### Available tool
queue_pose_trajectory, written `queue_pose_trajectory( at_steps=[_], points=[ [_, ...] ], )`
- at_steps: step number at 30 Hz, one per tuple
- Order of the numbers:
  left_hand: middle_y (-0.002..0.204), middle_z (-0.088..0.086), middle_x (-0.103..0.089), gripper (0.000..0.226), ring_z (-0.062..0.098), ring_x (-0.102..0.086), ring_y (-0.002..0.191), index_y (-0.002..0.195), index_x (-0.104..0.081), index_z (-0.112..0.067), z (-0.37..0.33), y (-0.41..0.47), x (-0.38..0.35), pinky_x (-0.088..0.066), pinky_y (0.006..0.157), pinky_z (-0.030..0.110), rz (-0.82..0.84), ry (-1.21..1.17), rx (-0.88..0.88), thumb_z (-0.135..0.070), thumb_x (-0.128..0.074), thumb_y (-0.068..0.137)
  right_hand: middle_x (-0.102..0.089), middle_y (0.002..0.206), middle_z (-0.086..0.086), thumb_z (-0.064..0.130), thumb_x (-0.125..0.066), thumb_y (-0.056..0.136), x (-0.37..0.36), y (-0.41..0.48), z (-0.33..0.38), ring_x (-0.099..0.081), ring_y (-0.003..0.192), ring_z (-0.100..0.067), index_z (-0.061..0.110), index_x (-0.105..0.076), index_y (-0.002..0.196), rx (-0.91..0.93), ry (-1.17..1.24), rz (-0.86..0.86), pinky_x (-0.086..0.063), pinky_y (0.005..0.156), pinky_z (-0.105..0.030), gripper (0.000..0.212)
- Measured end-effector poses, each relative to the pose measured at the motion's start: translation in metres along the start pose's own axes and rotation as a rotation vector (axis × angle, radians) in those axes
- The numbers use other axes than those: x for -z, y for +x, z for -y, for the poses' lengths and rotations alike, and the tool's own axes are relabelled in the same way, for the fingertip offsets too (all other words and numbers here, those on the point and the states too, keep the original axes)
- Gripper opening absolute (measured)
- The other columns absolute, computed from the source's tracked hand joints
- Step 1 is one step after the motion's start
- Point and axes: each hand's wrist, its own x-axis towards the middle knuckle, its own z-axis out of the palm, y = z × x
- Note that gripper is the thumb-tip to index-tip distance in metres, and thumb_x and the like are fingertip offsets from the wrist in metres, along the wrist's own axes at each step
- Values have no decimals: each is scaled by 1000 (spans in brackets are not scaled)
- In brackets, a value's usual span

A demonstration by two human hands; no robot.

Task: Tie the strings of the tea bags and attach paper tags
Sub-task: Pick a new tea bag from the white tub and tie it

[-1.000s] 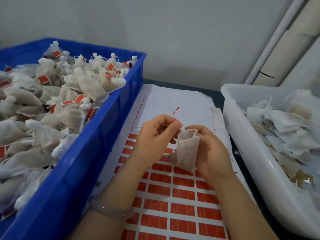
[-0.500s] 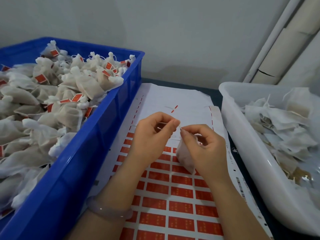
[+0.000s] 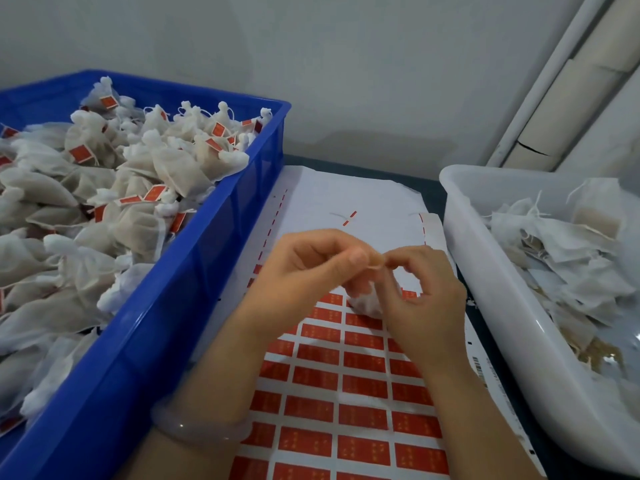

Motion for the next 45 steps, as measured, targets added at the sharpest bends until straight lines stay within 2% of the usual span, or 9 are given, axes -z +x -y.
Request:
queue_pose_trajectory(
  at_steps=[4, 6, 9, 15, 20, 24, 30, 38, 45],
  points=[
    [89, -11, -69, 27, 6, -65, 75, 101, -62, -27, 12, 6, 8, -52, 63, 16, -426, 64, 120, -6, -47, 94, -65, 88, 26, 24, -59, 90, -1, -3, 4, -59, 89, 4, 34, -53, 81, -200, 258, -26, -49, 65, -7, 14],
    [93, -15, -68, 39, 2, -65, 89, 105, -56, -31, 19, 5, 6, -54, 71, 16, -324, 317, 274, 3, -54, 86, -66, 88, 23, 24, -56, 91, -2, -3, 6, -61, 84, 1, 31, -54, 83, -244, 335, -32, -49, 66, -9, 11],
    [95, -9, -69, 43, 7, -67, 88, 111, -52, -30, 31, 2, -7, -56, 72, 21, -41, 273, 355, -8, -70, 79, -63, 83, 21, 30, -54, 89, -3, -3, 12, -60, 79, 1, 32, -57, 82, -279, 382, 7, -49, 66, -9, 8],
    [75, -3, -67, 29, 18, -66, 70, 99, -54, -26, 37, 1, -14, -57, 60, 26, -124, 310, 225, -32, -71, 77, -64, 72, 16, 17, -59, 88, -2, -2, 15, -62, 71, 1, 23, -62, 77, -352, 528, 40, -48, 60, -9, 12],
    [78, -23, -63, 20, -1, -61, 80, 98, -57, -46, 35, 0, -12, -51, 67, 12, -70, 579, 112, -28, -57, 89, -68, 78, 7, 34, -58, 78, 2, -1, 11, -66, 74, -10, 19, -63, 81, -414, 635, -82, -54, 67, -18, 16],
    [88, -34, -54, 25, -3, -58, 87, 106, -67, -29, 36, 1, -13, -49, 73, 11, -93, 674, 51, -38, -58, 84, -67, 76, 7, 22, -59, 85, 1, -1, 11, -65, 72, -7, 21, -62, 80, -377, 592, -83, -51, 63, -12, 6],
    [77, -22, -45, 21, 3, -48, 75, 98, -72, -25, 38, 2, -10, -34, 64, 7, -197, 856, -15, -33, -62, 83, -64, 76, 15, 22, -56, 86, -4, -7, 17, -62, 74, -3, 26, -60, 79, -240, 523, -71, -48, 65, -9, 8],
    [66, -7, -68, 10, 11, -66, 64, 79, -69, -22, 35, 2, -6, -54, 59, 18, -319, 243, 223, -26, -62, 84, -69, 79, 13, 19, -60, 83, -2, -10, 17, -66, 76, -8, 29, -63, 79, -167, 572, 15, -52, 66, -14, 10],
    [74, -5, -72, 9, 13, -70, 68, 88, -69, -20, 36, 4, -2, -54, 57, 19, -341, 127, 356, -15, -68, 81, -65, 74, 16, 20, -60, 82, -6, -13, 17, -62, 72, -6, 30, -60, 77, -150, 516, 13, -49, 64, -11, 11]
  ],
)
